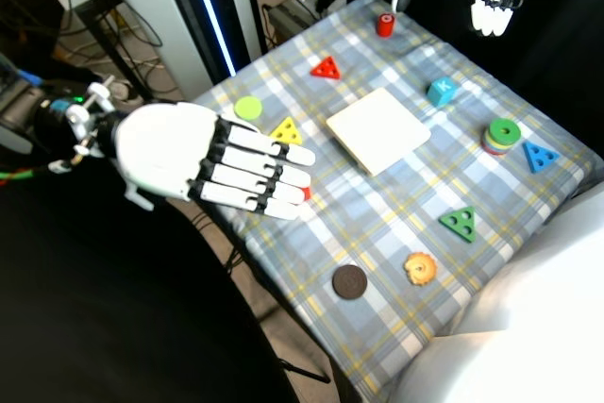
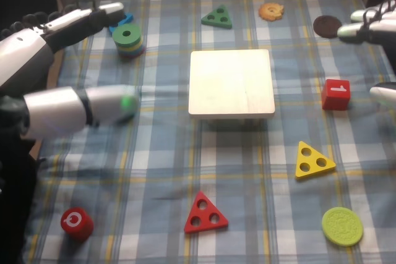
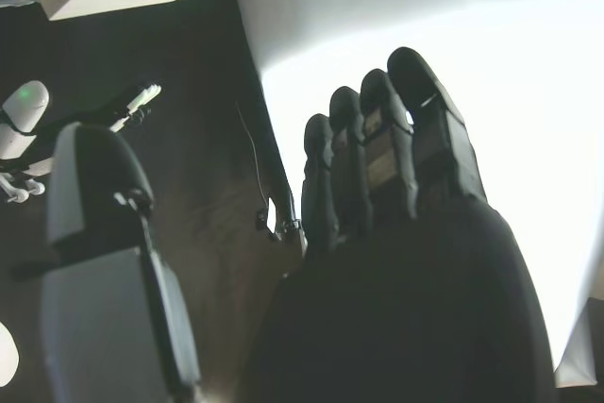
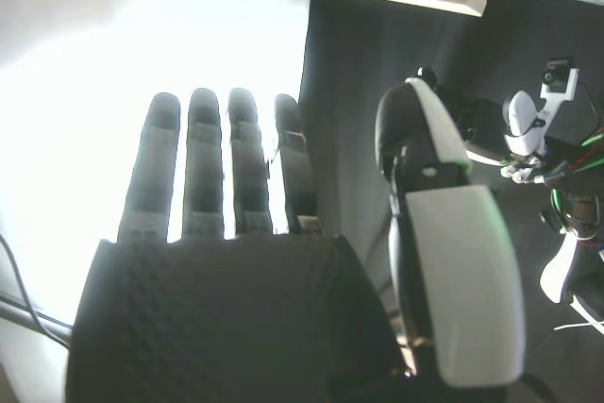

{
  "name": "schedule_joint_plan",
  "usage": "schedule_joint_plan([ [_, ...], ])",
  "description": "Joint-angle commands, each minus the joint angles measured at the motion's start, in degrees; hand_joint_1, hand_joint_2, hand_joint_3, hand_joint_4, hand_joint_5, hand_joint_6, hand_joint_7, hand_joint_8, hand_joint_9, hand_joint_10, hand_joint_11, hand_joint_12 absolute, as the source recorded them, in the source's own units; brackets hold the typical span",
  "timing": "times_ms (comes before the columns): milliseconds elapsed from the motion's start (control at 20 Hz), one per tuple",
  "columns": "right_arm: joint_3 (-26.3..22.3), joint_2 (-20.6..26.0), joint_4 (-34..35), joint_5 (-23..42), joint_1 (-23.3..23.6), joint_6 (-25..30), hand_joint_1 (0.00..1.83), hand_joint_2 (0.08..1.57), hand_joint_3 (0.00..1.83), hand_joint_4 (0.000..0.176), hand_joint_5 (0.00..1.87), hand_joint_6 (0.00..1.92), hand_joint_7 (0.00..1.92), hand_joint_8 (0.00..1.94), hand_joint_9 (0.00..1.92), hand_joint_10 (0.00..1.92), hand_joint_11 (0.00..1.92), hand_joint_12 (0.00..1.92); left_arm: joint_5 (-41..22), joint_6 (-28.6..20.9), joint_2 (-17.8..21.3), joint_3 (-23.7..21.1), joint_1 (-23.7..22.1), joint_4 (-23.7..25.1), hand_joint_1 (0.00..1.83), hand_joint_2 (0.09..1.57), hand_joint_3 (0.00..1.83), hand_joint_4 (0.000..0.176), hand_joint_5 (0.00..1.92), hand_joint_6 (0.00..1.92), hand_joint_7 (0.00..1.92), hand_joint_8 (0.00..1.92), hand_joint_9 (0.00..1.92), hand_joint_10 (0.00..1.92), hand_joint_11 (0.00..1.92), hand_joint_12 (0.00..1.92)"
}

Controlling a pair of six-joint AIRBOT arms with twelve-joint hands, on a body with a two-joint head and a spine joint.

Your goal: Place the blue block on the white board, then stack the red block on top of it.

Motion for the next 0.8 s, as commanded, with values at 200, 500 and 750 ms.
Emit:
schedule_joint_plan([
  [200, 0.22, -0.15, 0.40, 6.79, 0.97, 0.16, 0.62, 1.26, 0.00, 0.048, 0.46, 0.00, 0.41, 0.00, 0.40, 0.01, 0.22, 0.47, -2.25, -0.18, -1.10, 3.44, -2.19, -1.06, 0.60, 1.01, 0.00, 0.176, 0.26, 0.00, 0.29, 0.00, 0.24, 0.00, 0.00, 0.45],
  [500, 0.22, -0.15, -0.61, 6.79, 1.22, 0.17, 0.65, 1.28, 0.00, 0.015, 0.47, 0.00, 0.41, 0.00, 0.40, 0.00, 0.21, 0.45, 8.11, 28.04, -6.79, 6.86, -9.98, -10.25, 0.74, 0.98, 0.00, 0.176, 0.41, 0.01, 0.32, 0.00, 0.23, 0.00, 0.00, 0.46],
  [750, 0.42, -0.15, -0.64, 6.28, 1.22, 0.18, 0.63, 1.29, 0.01, 0.000, 0.48, 0.01, 0.44, 0.01, 0.42, 0.01, 0.23, 0.45, 15.72, 38.86, -11.23, 12.15, -12.98, -17.08, 0.89, 0.96, 0.00, 0.176, 0.58, 0.02, 0.38, 0.00, 0.25, 0.00, 0.01, 0.37],
])
